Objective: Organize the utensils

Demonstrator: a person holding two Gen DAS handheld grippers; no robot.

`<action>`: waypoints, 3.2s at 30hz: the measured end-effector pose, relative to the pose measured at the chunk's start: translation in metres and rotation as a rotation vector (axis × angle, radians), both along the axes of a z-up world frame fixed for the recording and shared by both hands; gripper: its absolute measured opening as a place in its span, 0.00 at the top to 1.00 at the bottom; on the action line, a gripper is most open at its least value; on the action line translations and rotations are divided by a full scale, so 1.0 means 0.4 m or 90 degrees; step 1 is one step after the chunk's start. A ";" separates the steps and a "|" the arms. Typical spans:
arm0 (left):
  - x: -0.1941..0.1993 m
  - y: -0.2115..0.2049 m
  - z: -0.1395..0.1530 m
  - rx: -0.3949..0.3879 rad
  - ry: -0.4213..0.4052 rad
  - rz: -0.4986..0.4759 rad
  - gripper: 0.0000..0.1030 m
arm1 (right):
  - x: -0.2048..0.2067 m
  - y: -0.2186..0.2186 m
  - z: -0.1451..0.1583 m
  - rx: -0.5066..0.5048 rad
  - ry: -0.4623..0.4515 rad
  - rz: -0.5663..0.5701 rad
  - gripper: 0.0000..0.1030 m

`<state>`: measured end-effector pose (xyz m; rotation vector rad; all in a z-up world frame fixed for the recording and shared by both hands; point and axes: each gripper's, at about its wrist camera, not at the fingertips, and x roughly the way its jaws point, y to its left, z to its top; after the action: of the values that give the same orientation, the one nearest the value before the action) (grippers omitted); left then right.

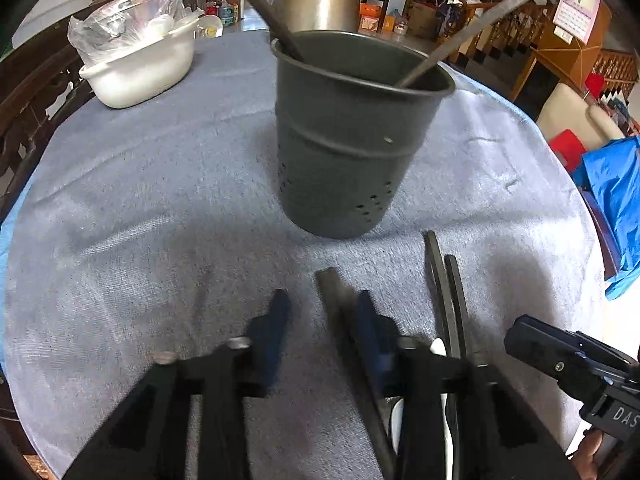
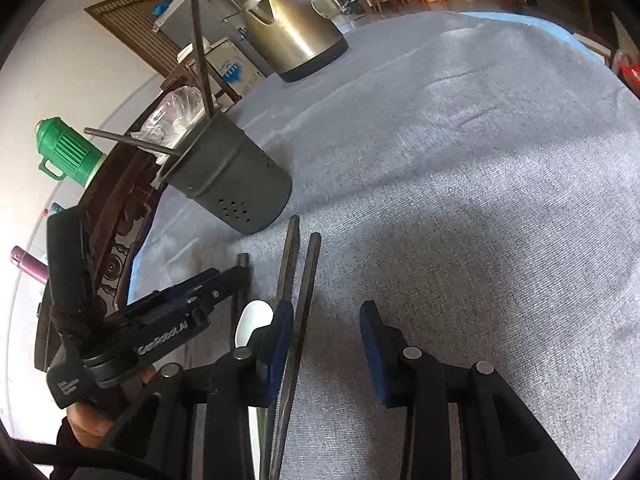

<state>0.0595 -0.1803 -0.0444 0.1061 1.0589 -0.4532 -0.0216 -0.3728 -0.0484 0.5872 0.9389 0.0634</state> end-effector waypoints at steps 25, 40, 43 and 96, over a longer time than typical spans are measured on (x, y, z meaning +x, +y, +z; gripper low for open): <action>0.091 0.145 0.039 -0.114 0.006 0.109 0.88 | 0.171 0.196 0.011 -0.291 0.104 0.029 0.86; -0.006 0.253 0.055 -0.081 0.002 0.114 0.77 | 0.155 -0.003 0.083 -0.087 -0.014 -0.035 0.93; -0.035 0.247 0.049 -0.065 0.007 0.103 0.77 | 0.148 -0.068 0.088 0.026 -0.044 -0.055 0.90; 0.042 0.079 0.015 -0.019 0.032 0.042 0.74 | 0.113 -0.040 -0.005 -0.070 0.136 -0.025 0.90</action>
<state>0.0761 -0.1486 -0.0385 0.0344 1.1011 -0.4138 0.0236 -0.3886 -0.0502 0.5160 1.1306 -0.0873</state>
